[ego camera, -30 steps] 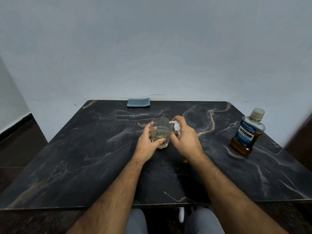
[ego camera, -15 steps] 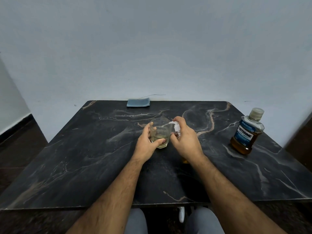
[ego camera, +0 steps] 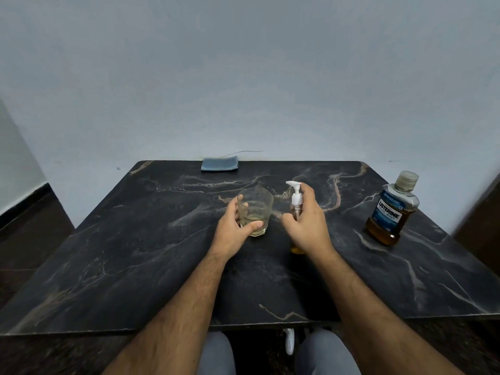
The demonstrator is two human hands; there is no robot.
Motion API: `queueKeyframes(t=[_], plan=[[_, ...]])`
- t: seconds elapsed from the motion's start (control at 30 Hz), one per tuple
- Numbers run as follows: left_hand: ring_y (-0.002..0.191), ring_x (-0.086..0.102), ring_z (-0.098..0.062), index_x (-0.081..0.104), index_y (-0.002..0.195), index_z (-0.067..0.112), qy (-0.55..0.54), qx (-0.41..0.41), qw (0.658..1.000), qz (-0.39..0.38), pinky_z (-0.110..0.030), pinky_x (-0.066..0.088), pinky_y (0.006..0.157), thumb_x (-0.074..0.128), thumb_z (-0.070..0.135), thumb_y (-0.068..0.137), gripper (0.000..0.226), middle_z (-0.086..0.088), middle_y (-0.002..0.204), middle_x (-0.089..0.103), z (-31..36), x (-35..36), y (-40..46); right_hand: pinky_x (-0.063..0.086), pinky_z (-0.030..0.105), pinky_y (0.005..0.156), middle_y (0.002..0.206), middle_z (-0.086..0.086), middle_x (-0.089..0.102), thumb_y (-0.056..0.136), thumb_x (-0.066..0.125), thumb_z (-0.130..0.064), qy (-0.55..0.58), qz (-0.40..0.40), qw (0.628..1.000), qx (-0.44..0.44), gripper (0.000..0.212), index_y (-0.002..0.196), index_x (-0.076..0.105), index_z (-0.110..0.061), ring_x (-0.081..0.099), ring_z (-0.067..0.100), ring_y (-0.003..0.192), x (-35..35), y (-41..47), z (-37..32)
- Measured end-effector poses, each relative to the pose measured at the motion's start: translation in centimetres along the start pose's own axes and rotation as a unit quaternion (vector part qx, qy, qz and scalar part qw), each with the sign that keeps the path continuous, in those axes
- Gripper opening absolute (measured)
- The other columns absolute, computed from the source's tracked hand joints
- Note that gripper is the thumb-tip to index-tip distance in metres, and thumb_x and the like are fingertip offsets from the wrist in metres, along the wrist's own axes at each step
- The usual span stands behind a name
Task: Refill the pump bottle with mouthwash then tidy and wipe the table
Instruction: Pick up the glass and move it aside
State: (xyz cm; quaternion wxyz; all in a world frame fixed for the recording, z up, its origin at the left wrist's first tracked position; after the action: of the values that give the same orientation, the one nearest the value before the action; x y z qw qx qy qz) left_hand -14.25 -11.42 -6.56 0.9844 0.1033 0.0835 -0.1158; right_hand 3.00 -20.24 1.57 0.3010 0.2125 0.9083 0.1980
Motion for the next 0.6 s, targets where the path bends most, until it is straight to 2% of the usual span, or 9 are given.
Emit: queueKeyframes(t=[0.1,0.2,0.3,0.43,0.53,0.6], plan=[[0.119,0.058,-0.005,0.037,0.143,0.034,0.004,-0.002,1.0,0.001,-0.041,0.045,0.108,0.085,0.023,0.074,0.085,0.013,0.13,0.059,0.1,0.0,-0.1,0.036,0.011,0.069,0.101,-0.004,0.05,0.075,0.057,-0.009,-0.003,0.011,1.0,-0.008,0.074,0.144,0.037,-0.028,0.048,0.0,0.076,-0.6,0.1,0.5],[0.12,0.058,-0.006,0.037,0.142,0.036,0.008,-0.006,1.0,0.002,-0.043,0.045,0.108,0.085,0.025,0.072,0.086,0.013,0.131,0.06,0.0,-0.1,-0.1,0.035,0.006,0.069,0.101,-0.001,0.048,0.08,0.058,-0.003,-0.004,0.01,1.0,-0.013,0.073,0.147,0.034,-0.022,0.046,0.0,0.075,-0.9,0.1,0.8],[0.119,0.058,-0.005,0.037,0.143,0.035,0.012,-0.008,1.0,0.006,-0.042,0.045,0.108,0.085,0.025,0.073,0.086,0.017,0.125,0.06,0.0,-0.2,-0.2,0.039,0.017,0.073,0.097,-0.002,0.05,0.083,0.06,-0.007,-0.005,-0.007,1.0,-0.007,0.07,0.145,0.034,-0.024,0.047,0.005,0.077,-0.5,-0.3,1.5],[0.119,0.057,-0.004,0.035,0.144,0.035,0.021,-0.01,1.0,0.008,-0.042,0.044,0.109,0.084,0.025,0.074,0.086,0.024,0.118,0.058,0.2,-0.1,-0.4,0.047,0.027,0.074,0.088,-0.003,0.057,0.084,0.067,-0.014,0.022,-0.021,1.0,0.0,0.058,0.132,0.039,-0.028,0.056,0.013,0.077,-0.2,-0.5,2.1],[0.119,0.057,-0.006,0.035,0.143,0.037,0.025,-0.01,1.0,0.008,-0.044,0.044,0.109,0.084,0.028,0.073,0.086,0.024,0.12,0.058,0.2,-0.2,-0.4,0.051,0.027,0.077,0.091,-0.006,0.061,0.083,0.07,-0.016,0.047,-0.047,0.997,0.026,0.057,0.131,0.041,-0.027,0.06,0.012,0.081,-0.1,-0.8,2.6],[0.12,0.057,-0.008,0.034,0.145,0.037,0.029,-0.008,0.999,0.01,-0.044,0.044,0.109,0.084,0.031,0.073,0.088,0.019,0.126,0.059,0.2,-0.2,-0.4,0.052,0.032,0.079,0.092,-0.006,0.062,0.077,0.066,-0.017,0.053,-0.071,0.995,0.052,0.056,0.129,0.045,-0.028,0.062,0.014,0.084,0.0,-1.0,3.2]])
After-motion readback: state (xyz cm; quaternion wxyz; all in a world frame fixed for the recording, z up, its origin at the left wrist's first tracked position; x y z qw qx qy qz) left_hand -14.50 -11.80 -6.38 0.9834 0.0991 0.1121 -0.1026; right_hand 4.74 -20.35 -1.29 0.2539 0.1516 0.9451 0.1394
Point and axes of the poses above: each hand's wrist, its own y-axis towards the middle knuckle, its own x-axis out of the palm, z = x × y, the point moved 9 cm from there along y, towards the middle knuckle
